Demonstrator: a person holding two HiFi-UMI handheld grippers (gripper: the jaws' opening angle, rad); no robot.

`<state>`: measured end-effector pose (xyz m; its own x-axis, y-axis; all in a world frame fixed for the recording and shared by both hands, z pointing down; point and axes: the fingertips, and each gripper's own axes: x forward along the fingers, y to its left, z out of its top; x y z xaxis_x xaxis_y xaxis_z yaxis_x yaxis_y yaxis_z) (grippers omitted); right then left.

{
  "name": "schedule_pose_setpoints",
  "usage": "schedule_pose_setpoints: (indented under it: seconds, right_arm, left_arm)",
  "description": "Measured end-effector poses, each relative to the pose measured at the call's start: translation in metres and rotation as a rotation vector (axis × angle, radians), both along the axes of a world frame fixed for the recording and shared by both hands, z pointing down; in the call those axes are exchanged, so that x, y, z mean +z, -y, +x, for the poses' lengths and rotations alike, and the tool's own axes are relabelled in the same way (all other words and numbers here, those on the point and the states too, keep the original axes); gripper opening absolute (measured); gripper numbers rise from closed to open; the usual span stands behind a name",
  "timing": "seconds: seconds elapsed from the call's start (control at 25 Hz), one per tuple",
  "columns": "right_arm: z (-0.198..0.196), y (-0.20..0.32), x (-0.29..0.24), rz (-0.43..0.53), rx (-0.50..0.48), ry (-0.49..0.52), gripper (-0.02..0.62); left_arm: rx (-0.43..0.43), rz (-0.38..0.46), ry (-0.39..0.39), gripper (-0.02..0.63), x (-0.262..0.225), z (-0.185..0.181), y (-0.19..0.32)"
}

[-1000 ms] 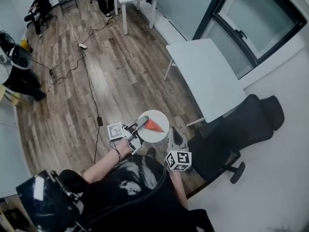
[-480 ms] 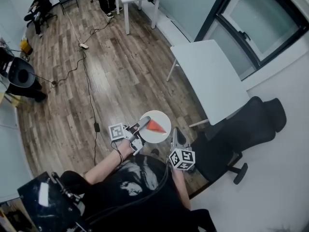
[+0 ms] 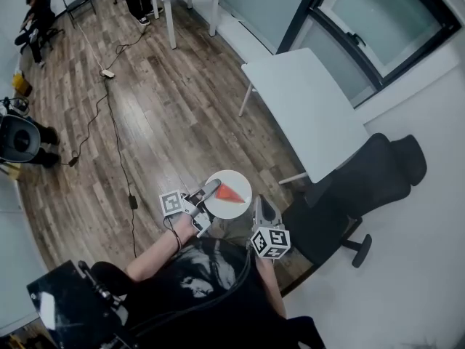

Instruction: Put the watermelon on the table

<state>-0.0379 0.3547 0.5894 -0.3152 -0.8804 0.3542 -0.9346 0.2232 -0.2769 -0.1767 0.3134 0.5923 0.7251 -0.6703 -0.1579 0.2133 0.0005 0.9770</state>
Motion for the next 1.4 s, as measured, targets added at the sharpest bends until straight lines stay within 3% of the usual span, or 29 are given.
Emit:
schedule_pose_setpoints:
  seconds: [0.24, 0.4, 0.6, 0.8, 0.88, 1.08, 1.4]
  right_arm:
    - [0.038, 0.069, 0.002, 0.009, -0.004, -0.006, 0.011]
    - [0.065, 0.123, -0.021, 0.085, -0.045, -0.005, 0.011]
    - [0.107, 0.189, -0.026, 0.094, -0.053, 0.056, 0.011]
    - [0.115, 0.227, -0.005, 0.04, -0.092, 0.05, 0.011]
    - [0.111, 0.235, 0.009, 0.009, -0.1, 0.075, 0.011]
    - [0.094, 0.3, 0.022, -0.038, -0.11, 0.086, 0.011]
    - [0.087, 0.42, 0.002, 0.011, -0.023, 0.052, 0.011]
  left_arm:
    - [0.029, 0.001, 0.025, 0.057, 0.006, 0.047, 0.065]
    - [0.047, 0.04, 0.021, 0.057, -0.007, 0.084, 0.123]
    - [-0.001, 0.082, 0.018, 0.058, -0.03, 0.119, 0.181]
    - [-0.078, -0.003, -0.072, 0.058, -0.008, 0.114, 0.212]
    - [-0.09, -0.016, -0.068, 0.058, 0.0, 0.111, 0.222]
    - [-0.054, 0.024, 0.001, 0.058, -0.005, 0.106, 0.296]
    - [0.021, 0.046, -0.01, 0.058, -0.007, 0.095, 0.417]
